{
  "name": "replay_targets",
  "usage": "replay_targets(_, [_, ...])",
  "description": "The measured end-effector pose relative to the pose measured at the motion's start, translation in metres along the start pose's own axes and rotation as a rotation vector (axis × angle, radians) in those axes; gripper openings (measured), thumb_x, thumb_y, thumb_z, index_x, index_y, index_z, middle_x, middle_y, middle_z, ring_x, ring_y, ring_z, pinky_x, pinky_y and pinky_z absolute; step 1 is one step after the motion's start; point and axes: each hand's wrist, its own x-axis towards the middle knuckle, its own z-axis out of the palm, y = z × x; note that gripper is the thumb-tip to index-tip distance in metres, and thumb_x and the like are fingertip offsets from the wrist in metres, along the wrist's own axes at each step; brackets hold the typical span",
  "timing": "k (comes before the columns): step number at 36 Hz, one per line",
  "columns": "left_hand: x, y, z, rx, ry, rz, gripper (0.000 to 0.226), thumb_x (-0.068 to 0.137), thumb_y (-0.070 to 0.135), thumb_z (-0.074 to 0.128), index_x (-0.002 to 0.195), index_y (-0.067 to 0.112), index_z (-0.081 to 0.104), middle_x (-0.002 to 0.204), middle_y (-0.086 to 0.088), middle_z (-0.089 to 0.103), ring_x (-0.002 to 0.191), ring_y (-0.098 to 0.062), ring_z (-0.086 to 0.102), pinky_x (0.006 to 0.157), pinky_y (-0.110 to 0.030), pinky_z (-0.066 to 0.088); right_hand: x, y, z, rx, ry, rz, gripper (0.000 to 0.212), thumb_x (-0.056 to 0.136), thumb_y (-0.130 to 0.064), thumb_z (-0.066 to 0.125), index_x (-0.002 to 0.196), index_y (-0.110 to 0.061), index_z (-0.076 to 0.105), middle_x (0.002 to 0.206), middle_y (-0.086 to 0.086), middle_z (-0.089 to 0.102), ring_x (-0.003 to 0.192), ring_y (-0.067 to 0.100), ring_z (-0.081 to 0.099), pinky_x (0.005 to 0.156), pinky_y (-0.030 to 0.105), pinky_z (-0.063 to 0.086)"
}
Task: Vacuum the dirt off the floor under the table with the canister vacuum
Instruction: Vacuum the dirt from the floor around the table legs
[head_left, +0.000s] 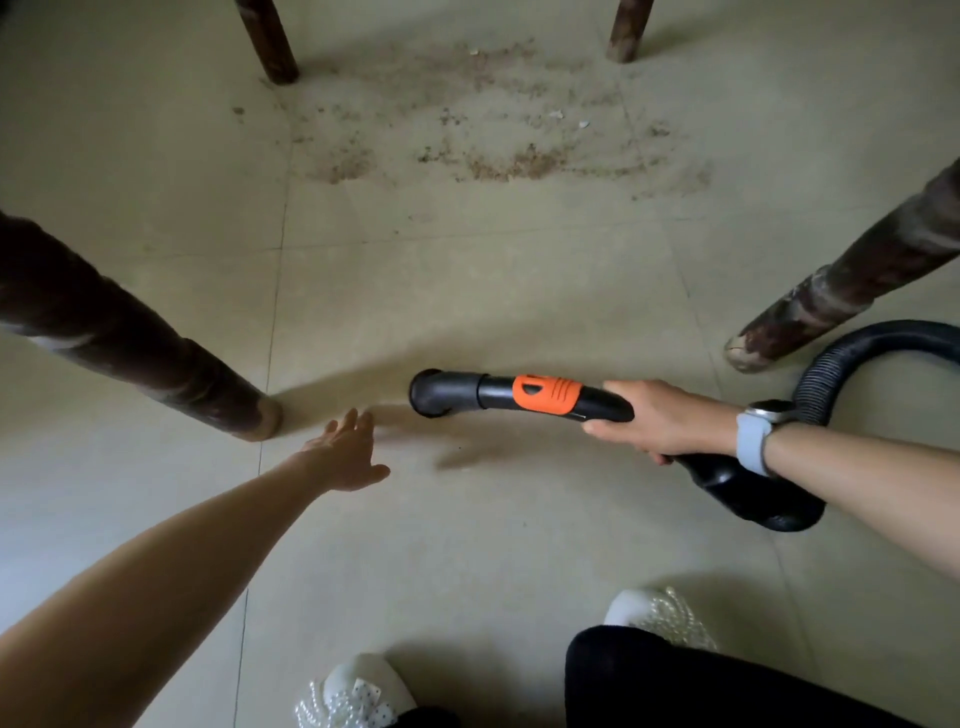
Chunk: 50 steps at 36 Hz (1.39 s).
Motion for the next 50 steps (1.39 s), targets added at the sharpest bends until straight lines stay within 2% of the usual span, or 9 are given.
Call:
replay_targets(6, [0.004, 0.010, -0.002, -0.021, 0.049, 0.068, 0.091, 0.093, 0.045, 0.053, 0.152, 0.009, -0.006, 0.160, -0.014, -0.002, 0.147, -0.030, 0.004, 0.118, -0.041, 0.017, -0.019, 0.024, -0.015, -0.031, -0.069, 0.057, 0.030, 0.088, -0.038, 0.061, 0.082, -0.015, 0.044, 0.053, -0.001, 0.048, 0.042, 0.020, 0.051, 0.046, 0.024, 0.039])
replay_targets(16, [0.019, 0.050, -0.021, -0.121, 0.145, 0.262, 0.106, 0.083, 0.040, 0.070, 0.152, 0.013, -0.006, 0.160, -0.015, 0.000, 0.147, -0.029, 0.003, 0.118, -0.041, 0.014, -0.041, 0.041, -0.003, -0.197, -0.073, 0.035, 0.027, 0.086, -0.043, 0.059, 0.082, -0.020, 0.046, 0.070, -0.001, 0.059, 0.048, 0.023, 0.060, 0.049, 0.028, 0.045])
replay_targets(20, [0.028, 0.048, -0.031, -0.023, 0.112, 0.223, 0.108, 0.081, 0.041, 0.072, 0.152, 0.019, -0.007, 0.160, -0.013, -0.002, 0.147, -0.031, 0.002, 0.117, -0.043, 0.016, -0.054, 0.055, 0.005, -0.236, -0.125, 0.039, 0.027, 0.085, -0.045, 0.059, 0.083, -0.021, 0.048, 0.066, -0.001, 0.061, 0.040, 0.013, 0.053, 0.050, 0.027, 0.044])
replay_targets(25, [0.035, 0.039, -0.037, -0.008, 0.118, 0.157, 0.102, 0.084, 0.045, 0.067, 0.153, 0.021, -0.004, 0.160, -0.013, 0.000, 0.147, -0.030, 0.002, 0.117, -0.046, 0.017, -0.053, 0.061, -0.003, -0.085, 0.017, 0.097, 0.027, 0.083, -0.046, 0.060, 0.081, -0.022, 0.048, 0.069, -0.001, 0.059, 0.047, 0.019, 0.057, 0.049, 0.028, 0.046])
replay_targets(30, [0.029, 0.046, -0.039, -0.007, 0.147, 0.074, 0.089, 0.090, 0.051, 0.055, 0.153, 0.022, -0.002, 0.160, -0.010, -0.001, 0.147, -0.031, 0.003, 0.116, -0.050, 0.019, -0.037, 0.042, -0.005, -0.004, 0.180, 0.103, 0.031, 0.086, -0.049, 0.058, 0.081, -0.020, 0.045, 0.067, -0.002, 0.057, 0.043, 0.019, 0.056, 0.045, 0.023, 0.042])
replay_targets(40, [0.014, 0.054, -0.036, 0.007, 0.132, 0.037, 0.083, 0.092, 0.055, 0.046, 0.152, 0.028, -0.005, 0.161, -0.005, -0.007, 0.147, -0.030, 0.001, 0.114, -0.052, 0.019, 0.043, -0.032, -0.001, 0.165, 0.304, 0.088, 0.030, 0.087, -0.048, 0.054, 0.087, -0.018, 0.049, 0.060, -0.003, 0.056, 0.039, 0.018, 0.055, 0.051, 0.024, 0.045])
replay_targets(44, [0.011, 0.043, -0.033, 0.002, 0.132, 0.027, 0.084, 0.093, 0.055, 0.046, 0.152, 0.027, -0.005, 0.161, -0.006, -0.008, 0.147, -0.031, 0.000, 0.115, -0.051, 0.019, 0.077, -0.061, -0.004, 0.205, 0.341, 0.098, 0.032, 0.087, -0.046, 0.055, 0.087, -0.015, 0.048, 0.056, -0.002, 0.054, 0.037, 0.016, 0.053, 0.044, 0.022, 0.041])
replay_targets(48, [0.010, 0.030, -0.022, -0.048, 0.099, -0.001, 0.085, 0.093, 0.054, 0.047, 0.152, 0.027, -0.007, 0.160, -0.006, -0.011, 0.147, -0.032, -0.002, 0.115, -0.052, 0.016, 0.104, -0.093, -0.008, 0.244, 0.378, 0.089, 0.038, 0.087, -0.046, 0.058, 0.096, -0.012, 0.045, 0.070, 0.000, 0.056, 0.043, 0.018, 0.055, 0.043, 0.022, 0.040])
replay_targets(50, [0.012, 0.022, -0.015, -0.087, 0.076, -0.012, 0.085, 0.092, 0.053, 0.049, 0.152, 0.027, -0.007, 0.160, -0.006, -0.014, 0.147, -0.034, -0.005, 0.116, -0.054, 0.016, 0.111, -0.102, -0.006, 0.265, 0.373, 0.052, 0.036, 0.087, -0.038, 0.060, 0.099, -0.011, 0.040, 0.080, 0.004, 0.059, 0.054, 0.025, 0.059, 0.049, 0.027, 0.047])
